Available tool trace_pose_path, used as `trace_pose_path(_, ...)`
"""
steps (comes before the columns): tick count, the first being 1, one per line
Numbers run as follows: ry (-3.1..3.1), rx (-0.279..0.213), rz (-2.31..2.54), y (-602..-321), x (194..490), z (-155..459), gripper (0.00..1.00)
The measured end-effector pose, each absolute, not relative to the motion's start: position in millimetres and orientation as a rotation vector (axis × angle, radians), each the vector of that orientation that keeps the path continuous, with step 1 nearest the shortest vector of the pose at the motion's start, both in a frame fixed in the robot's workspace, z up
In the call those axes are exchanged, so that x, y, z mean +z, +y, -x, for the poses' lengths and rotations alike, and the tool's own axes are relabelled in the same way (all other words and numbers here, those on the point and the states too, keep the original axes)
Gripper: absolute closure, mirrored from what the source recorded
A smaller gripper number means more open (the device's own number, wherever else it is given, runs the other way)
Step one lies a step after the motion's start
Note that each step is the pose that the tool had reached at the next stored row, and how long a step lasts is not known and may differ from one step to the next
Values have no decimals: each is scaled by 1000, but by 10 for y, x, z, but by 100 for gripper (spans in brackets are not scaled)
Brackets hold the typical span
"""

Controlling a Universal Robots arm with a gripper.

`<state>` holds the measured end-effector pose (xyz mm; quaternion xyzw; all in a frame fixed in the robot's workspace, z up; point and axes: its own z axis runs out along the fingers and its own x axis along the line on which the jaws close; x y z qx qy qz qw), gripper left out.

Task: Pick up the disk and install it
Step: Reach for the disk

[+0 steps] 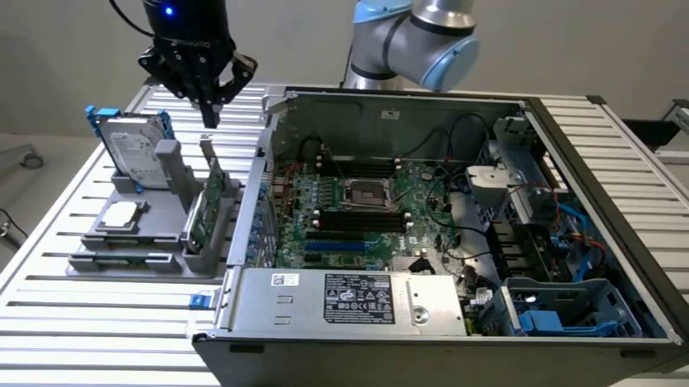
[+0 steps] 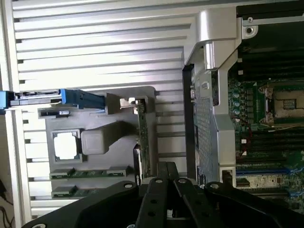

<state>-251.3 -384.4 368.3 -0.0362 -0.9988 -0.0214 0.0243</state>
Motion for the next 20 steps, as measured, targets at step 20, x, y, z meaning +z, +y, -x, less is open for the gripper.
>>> trace_pose_path(20, -3107, -68, 112, -3393, 3648, 3355, 89)
